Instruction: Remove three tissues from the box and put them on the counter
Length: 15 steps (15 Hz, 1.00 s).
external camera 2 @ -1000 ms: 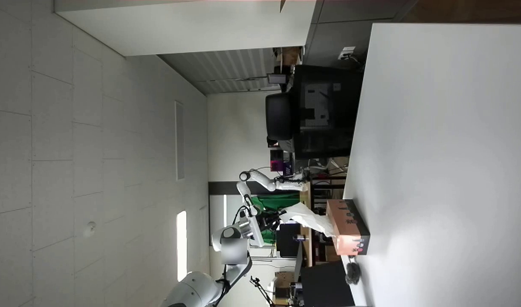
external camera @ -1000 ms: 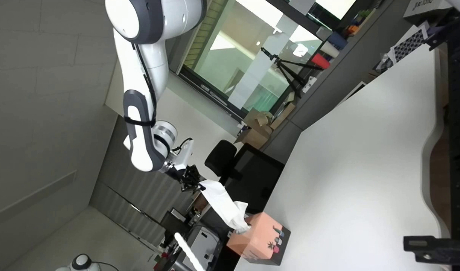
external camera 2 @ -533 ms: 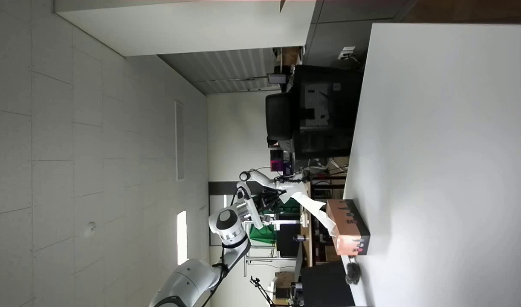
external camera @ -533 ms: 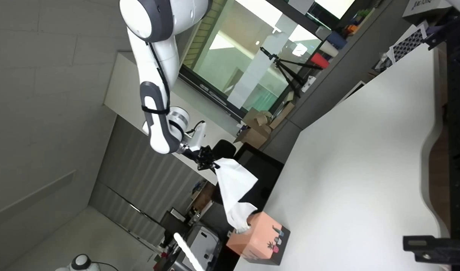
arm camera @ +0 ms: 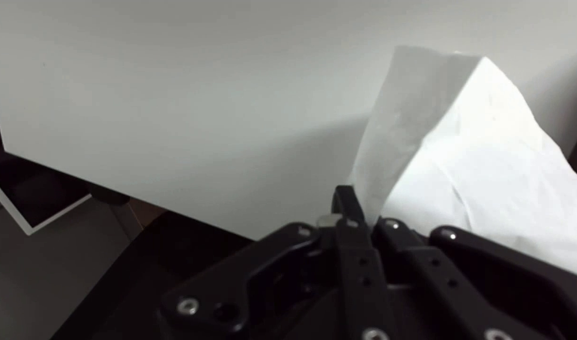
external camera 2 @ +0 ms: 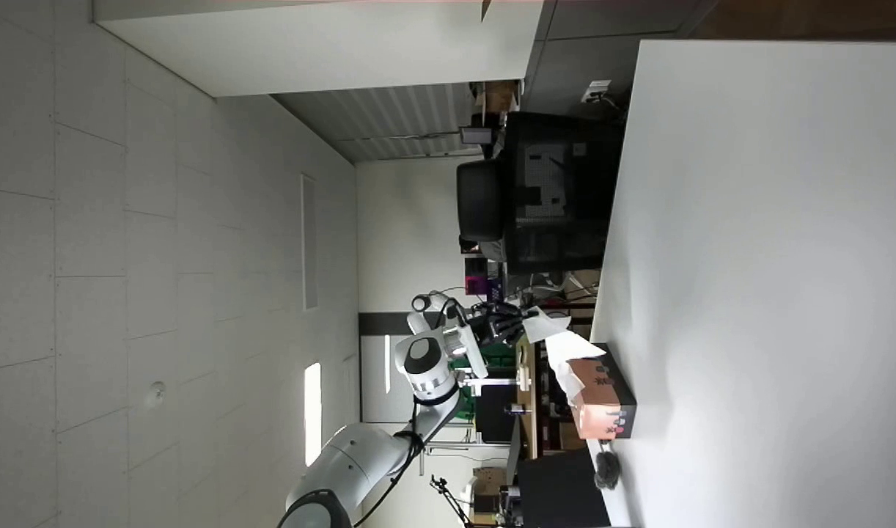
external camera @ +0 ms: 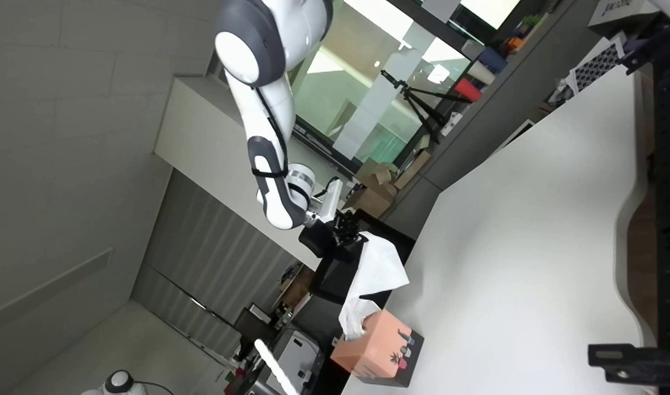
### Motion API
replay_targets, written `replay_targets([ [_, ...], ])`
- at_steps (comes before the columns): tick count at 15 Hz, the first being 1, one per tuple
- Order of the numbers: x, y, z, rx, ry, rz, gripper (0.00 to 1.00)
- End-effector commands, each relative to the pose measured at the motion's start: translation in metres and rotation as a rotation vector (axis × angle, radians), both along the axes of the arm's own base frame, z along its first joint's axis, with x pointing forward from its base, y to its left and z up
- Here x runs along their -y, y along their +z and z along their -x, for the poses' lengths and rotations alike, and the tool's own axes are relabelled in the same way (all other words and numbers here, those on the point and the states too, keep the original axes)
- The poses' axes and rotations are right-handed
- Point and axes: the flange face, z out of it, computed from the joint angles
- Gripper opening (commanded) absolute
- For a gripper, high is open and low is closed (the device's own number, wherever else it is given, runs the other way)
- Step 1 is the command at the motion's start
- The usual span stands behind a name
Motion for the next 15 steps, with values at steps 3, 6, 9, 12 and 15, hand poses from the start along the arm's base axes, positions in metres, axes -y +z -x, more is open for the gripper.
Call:
replay_targets([
  [3,0.040,-0.022,0.009,-0.046,-0.163,0.050,0.00],
  [6,0.058,-0.031,0.013,-0.051,-0.214,0.056,0.00],
  [9,0.069,-0.048,0.015,-0.071,-0.219,0.015,0.00],
  [12,0.069,-0.053,0.015,-0.085,-0.206,0.011,0.01],
  [15,0.072,-0.061,0.017,-0.094,-0.216,-0.003,0.01],
])
